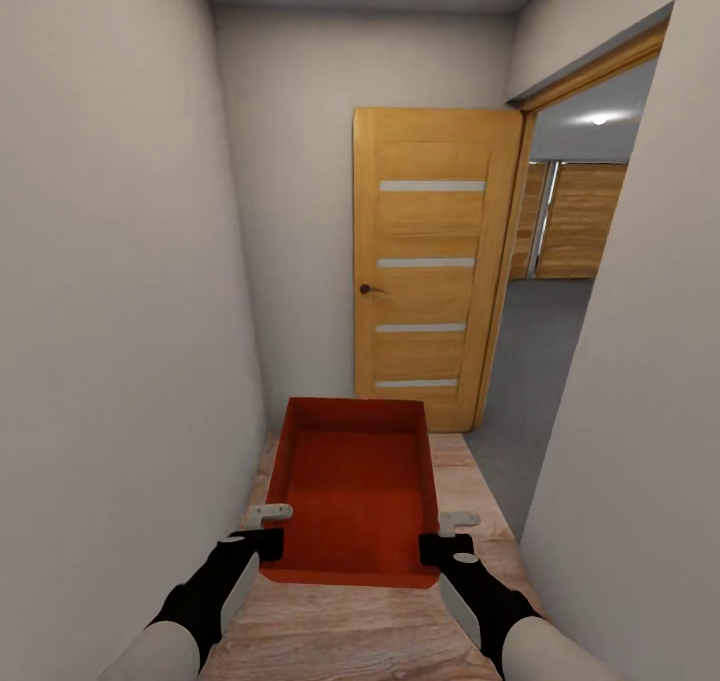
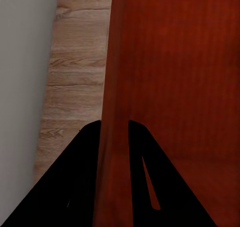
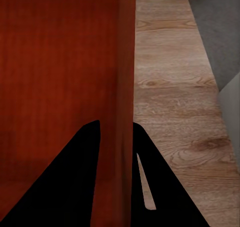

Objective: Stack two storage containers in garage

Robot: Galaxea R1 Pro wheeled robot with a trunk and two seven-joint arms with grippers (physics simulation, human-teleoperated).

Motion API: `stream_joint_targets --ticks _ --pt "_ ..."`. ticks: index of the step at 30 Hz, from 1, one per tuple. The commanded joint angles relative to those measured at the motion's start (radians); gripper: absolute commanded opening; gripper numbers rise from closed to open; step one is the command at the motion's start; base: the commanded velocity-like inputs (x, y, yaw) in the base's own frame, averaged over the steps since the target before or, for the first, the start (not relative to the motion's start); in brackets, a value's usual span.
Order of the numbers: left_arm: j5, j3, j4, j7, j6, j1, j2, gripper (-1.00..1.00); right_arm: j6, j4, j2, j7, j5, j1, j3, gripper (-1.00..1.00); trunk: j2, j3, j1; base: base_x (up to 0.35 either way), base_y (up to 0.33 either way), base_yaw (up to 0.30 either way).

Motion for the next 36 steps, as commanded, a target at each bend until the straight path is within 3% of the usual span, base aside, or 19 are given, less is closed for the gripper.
stream_joint_targets --ticks 1,25,36 --pt "0.009 0.002 0.004 0.009 0.005 0.001 0.006 -1.0 -0.034 -0.006 -0.002 -0.004 -0.008 -0.001 -0.006 -1.0 -0.001 0.0 0.001 0.321 0.0 0.0" --pt "0.007 0.003 0.008 0.009 0.005 0.001 0.007 -1.0 -0.034 -0.006 -0.001 -0.005 -0.008 -0.001 -0.007 -1.0 -0.001 0.0 0.001 0.321 0.0 -0.002" --pt "0.009 0.003 0.008 0.009 0.005 0.001 0.01 -1.0 -0.033 -0.006 0.0 -0.004 -0.008 -0.001 -0.006 -1.0 -0.001 0.0 0.001 0.321 0.0 -0.199"
